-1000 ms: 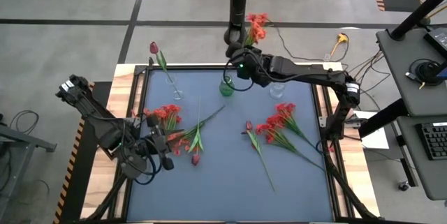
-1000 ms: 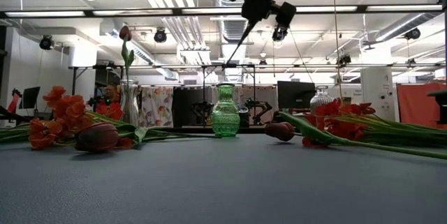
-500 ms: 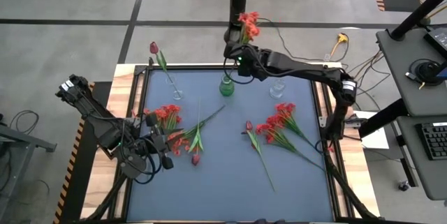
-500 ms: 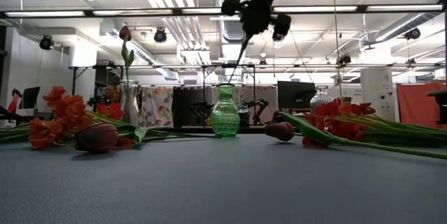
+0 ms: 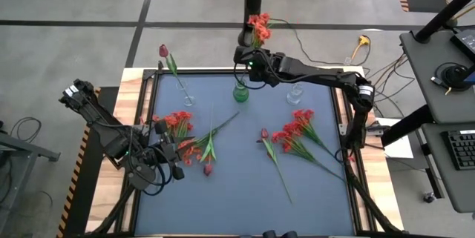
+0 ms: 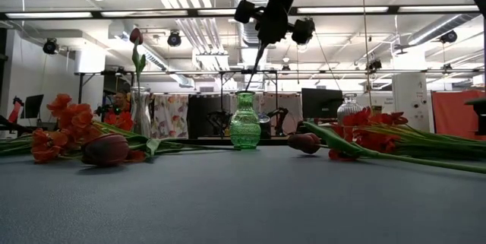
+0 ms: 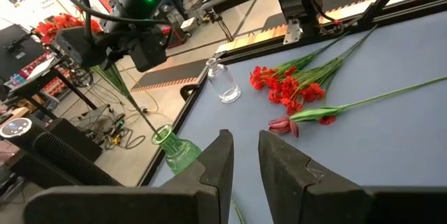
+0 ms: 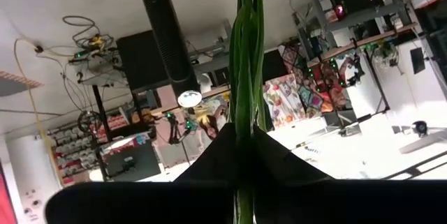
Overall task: Sort flowers into vase by color
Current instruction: Put the right orange flowers into the green vase, then put the middle red flowers into the right transparent vase
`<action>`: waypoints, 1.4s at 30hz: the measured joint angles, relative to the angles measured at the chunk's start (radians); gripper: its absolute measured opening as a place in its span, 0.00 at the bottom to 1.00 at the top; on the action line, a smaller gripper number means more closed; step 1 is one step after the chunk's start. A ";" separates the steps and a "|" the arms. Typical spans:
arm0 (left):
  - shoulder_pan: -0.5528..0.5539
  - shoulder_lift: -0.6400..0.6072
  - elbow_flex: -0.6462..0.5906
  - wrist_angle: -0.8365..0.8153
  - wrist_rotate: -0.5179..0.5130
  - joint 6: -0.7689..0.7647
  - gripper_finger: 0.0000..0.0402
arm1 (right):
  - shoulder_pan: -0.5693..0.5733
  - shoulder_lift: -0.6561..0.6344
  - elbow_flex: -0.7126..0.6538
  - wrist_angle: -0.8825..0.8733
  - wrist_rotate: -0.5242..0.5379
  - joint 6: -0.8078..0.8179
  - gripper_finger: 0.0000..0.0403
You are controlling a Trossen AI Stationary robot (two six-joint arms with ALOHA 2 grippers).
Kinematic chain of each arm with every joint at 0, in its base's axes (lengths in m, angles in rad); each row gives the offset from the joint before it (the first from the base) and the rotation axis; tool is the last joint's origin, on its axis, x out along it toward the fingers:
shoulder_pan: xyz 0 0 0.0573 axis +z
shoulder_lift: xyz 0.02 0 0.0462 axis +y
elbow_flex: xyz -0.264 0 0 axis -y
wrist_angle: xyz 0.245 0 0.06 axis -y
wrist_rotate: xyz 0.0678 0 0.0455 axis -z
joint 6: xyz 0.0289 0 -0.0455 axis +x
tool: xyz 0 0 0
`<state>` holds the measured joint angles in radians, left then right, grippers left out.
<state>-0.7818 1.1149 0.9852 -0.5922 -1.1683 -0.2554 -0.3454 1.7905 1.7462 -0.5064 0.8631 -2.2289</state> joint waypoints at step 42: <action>0.000 0.000 0.000 -0.001 0.000 0.000 0.13 | 0.059 -0.108 0.000 0.089 -0.048 0.095 0.37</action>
<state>-0.7818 1.1149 0.9852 -0.5934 -1.1679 -0.2554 -0.2867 1.6826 1.7462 -0.4172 0.8146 -2.1342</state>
